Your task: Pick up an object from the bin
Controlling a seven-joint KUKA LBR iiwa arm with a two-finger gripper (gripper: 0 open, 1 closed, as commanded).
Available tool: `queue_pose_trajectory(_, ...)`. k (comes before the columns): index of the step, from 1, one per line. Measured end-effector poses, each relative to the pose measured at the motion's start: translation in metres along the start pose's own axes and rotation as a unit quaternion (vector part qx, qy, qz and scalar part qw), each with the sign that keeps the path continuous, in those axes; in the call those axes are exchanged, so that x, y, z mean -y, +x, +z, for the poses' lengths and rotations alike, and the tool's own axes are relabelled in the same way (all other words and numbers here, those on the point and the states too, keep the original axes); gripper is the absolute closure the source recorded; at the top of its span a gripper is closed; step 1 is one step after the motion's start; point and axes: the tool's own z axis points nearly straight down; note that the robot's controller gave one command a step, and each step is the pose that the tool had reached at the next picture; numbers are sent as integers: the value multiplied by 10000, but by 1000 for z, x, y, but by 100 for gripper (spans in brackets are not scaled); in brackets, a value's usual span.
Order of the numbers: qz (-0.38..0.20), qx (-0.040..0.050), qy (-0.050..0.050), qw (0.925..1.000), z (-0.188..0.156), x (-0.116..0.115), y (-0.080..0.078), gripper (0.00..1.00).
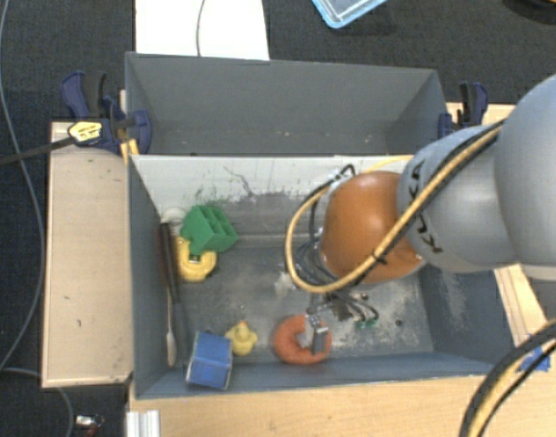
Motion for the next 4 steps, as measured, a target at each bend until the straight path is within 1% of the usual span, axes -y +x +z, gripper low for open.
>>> queue_pose_trajectory(1, 874, 23, 8, 9962, -5, 41, 6, 0)
queue_pose_trajectory(2, 726, 10, -8, 9974, -25, 44, 25, 100)
queue_pose_trajectory(3, 730, 11, -8, 9973, -26, 44, 26, 100)
queue_pose_trajectory(4, 622, -4, -12, 9981, -95, 47, 24, 100)
